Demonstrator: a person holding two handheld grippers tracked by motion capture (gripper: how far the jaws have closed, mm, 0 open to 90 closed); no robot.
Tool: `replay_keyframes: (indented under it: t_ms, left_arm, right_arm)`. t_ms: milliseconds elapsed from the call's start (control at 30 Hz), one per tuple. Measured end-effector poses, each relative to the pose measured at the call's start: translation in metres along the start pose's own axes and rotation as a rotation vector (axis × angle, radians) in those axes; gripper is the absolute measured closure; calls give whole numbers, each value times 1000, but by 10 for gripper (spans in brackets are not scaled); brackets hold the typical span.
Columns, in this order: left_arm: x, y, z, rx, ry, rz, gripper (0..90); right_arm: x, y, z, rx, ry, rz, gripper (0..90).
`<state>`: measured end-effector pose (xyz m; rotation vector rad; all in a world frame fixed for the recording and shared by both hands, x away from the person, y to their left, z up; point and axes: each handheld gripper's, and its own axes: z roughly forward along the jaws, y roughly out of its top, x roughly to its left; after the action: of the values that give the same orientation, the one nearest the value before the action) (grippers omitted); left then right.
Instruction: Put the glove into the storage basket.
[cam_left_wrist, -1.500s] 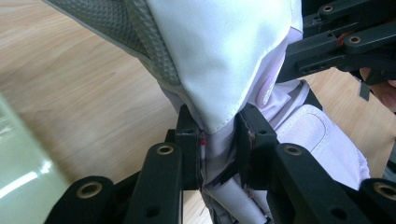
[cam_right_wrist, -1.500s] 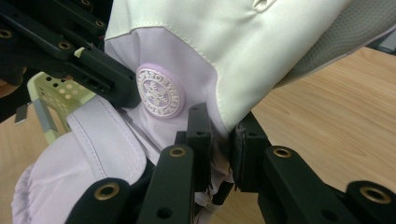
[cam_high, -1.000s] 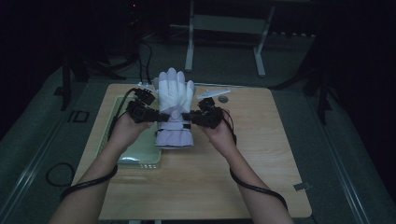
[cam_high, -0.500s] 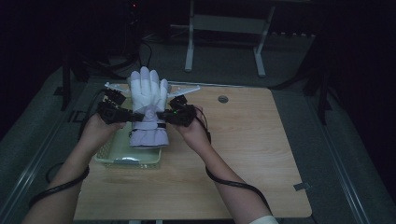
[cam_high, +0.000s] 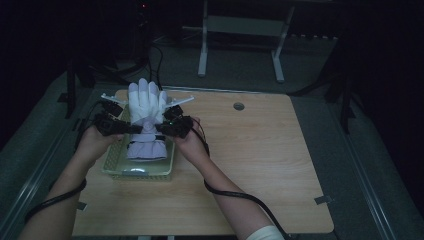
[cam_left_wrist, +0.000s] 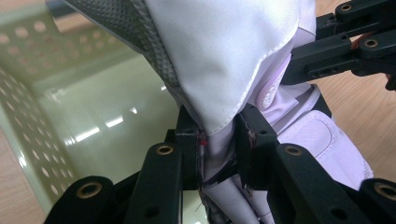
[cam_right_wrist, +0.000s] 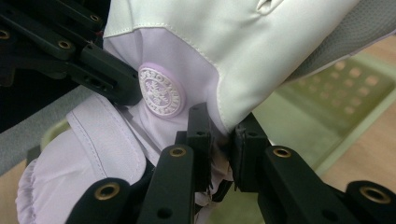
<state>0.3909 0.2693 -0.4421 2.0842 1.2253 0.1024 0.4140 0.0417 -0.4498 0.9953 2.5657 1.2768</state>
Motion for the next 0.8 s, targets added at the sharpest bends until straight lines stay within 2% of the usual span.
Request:
replay_keyframes:
  t_ms: [333, 567, 633, 733, 800]
  left_arm:
    - [9, -27, 26, 72, 7, -28, 731]
    - [12, -33, 39, 120, 42, -34, 730]
    - [10, -33, 41, 126, 57, -17, 729]
    - [11, -36, 41, 117, 54, -24, 729]
    - [11, -37, 42, 118, 55, -25, 728]
  right_arm:
    - [4, -27, 31, 84, -5, 23, 795]
    - [9, -34, 45, 149, -35, 13, 795]
    - [11, -36, 48, 157, -49, 2, 795]
    - [16, -38, 49, 150, -84, -1, 795]
    - [18, -40, 50, 145, -90, -10, 794]
